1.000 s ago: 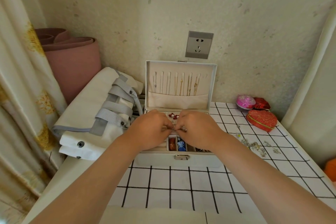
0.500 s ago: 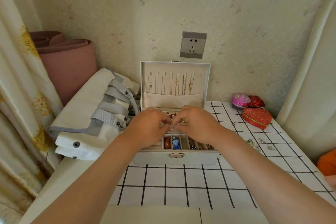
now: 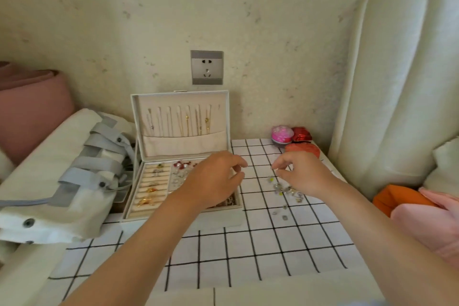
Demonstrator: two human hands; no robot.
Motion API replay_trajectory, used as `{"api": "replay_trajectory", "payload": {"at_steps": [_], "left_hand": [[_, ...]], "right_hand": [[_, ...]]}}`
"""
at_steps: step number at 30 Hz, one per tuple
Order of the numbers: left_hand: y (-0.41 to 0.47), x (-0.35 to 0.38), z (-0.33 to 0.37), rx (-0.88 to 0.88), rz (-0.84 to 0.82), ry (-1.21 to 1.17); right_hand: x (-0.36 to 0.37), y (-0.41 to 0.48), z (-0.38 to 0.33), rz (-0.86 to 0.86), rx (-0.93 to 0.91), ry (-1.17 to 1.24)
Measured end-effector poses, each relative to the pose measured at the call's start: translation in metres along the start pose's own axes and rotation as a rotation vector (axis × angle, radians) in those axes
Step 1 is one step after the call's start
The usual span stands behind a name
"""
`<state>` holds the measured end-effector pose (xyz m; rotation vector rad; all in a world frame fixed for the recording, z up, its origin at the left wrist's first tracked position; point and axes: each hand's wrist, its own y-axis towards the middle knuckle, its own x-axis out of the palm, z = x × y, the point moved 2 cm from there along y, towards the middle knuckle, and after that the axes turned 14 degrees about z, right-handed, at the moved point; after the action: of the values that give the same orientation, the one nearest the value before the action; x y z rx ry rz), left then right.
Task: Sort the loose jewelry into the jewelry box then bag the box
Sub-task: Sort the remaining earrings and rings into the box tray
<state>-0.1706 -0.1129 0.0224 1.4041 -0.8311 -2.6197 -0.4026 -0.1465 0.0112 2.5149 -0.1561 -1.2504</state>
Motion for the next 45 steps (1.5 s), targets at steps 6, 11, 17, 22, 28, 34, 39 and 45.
{"api": "replay_trajectory", "payload": {"at_steps": [6, 11, 17, 22, 28, 34, 39, 45], "left_hand": [[0.035, 0.063, 0.031, 0.045, -0.187, 0.139], [0.051, 0.096, 0.033, 0.017, -0.359, 0.283], [0.055, 0.113, 0.029, 0.025, -0.418, 0.324], [0.053, 0.111, 0.027, -0.007, -0.374, 0.316], [0.054, 0.106, 0.027, -0.055, -0.388, 0.248], [0.055, 0.108, 0.031, -0.098, -0.406, 0.314], [0.053, 0.105, 0.031, -0.117, -0.408, 0.312], [0.061, 0.086, 0.034, -0.276, -0.243, 0.019]], "right_hand": [[-0.004, -0.006, 0.029, -0.100, 0.017, -0.041], [0.003, -0.005, 0.037, -0.140, -0.037, -0.098], [0.012, -0.006, 0.037, -0.224, -0.157, -0.131], [0.011, -0.002, 0.036, -0.220, -0.157, -0.224], [0.014, 0.000, 0.035, -0.258, -0.130, -0.246], [0.020, 0.003, 0.034, -0.247, -0.129, -0.255], [0.010, 0.008, 0.036, -0.120, 0.129, 0.129], [-0.004, 0.007, 0.029, -0.093, 0.416, 0.592]]}}
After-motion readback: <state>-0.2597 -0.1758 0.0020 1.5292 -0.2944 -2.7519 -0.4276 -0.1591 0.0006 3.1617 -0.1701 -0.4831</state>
